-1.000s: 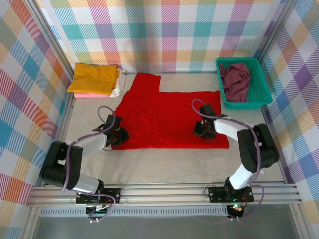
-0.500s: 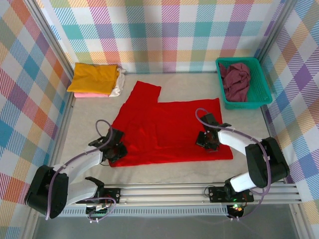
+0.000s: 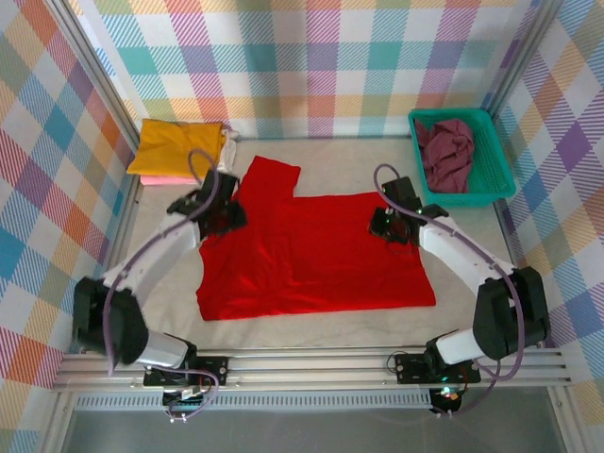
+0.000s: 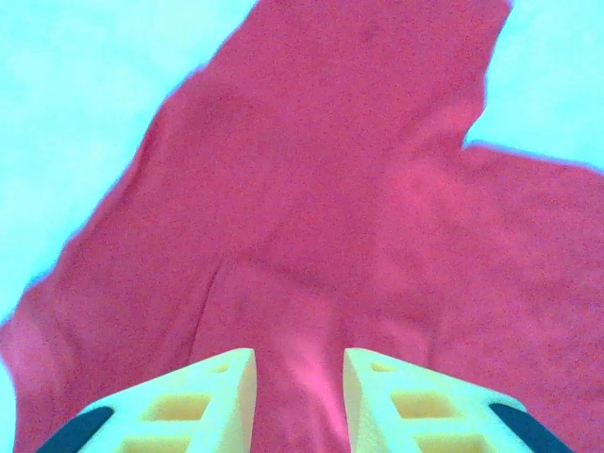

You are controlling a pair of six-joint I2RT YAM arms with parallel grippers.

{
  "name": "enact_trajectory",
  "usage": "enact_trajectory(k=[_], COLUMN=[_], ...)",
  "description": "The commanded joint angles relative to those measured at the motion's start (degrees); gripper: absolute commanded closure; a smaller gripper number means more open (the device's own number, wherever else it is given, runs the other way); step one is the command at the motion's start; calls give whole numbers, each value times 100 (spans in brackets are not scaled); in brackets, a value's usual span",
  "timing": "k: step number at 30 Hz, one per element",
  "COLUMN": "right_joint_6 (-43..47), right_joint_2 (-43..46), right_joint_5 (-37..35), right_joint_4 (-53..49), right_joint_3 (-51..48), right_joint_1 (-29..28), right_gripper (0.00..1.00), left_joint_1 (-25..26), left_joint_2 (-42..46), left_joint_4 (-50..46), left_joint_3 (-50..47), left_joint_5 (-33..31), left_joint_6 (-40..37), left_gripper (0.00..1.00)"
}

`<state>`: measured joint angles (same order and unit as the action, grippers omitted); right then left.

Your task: Fold and stack the t-shirts

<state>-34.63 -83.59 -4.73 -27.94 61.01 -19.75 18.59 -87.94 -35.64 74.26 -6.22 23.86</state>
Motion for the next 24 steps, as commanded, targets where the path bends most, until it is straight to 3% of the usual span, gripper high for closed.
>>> enact_trajectory(k=[1, 7, 13, 15, 18, 24], right_joint_6=[348, 491, 575, 614, 611, 607], right_joint_2=[-315, -424, -269, -191, -62, 96], right_joint_5=[228, 599, 817, 867, 934, 1170], right_joint_4=[368, 758, 941, 965, 1068, 1346], right_joint_3=[373, 463, 30, -113, -365, -707], right_joint_1=[147, 168, 164, 166, 169, 169], right_gripper=[80, 76, 75, 75, 75, 74], left_joint_1=[-221, -293, -315, -353, -429, -686], left_joint_2=[-1261, -3968, -6000, -6293, -6466, -6892], left_joint_4=[-126, -785, -1442, -1371, -998, -602], left_joint_3=[1551, 4936, 7506, 7817, 7779, 7814], left_joint_5=[147, -111, -410, -571, -733, -315], left_joint_6=[-948, -1234, -1217, -1217, -1200, -768], left_gripper=[68, 67, 67, 67, 57, 52])
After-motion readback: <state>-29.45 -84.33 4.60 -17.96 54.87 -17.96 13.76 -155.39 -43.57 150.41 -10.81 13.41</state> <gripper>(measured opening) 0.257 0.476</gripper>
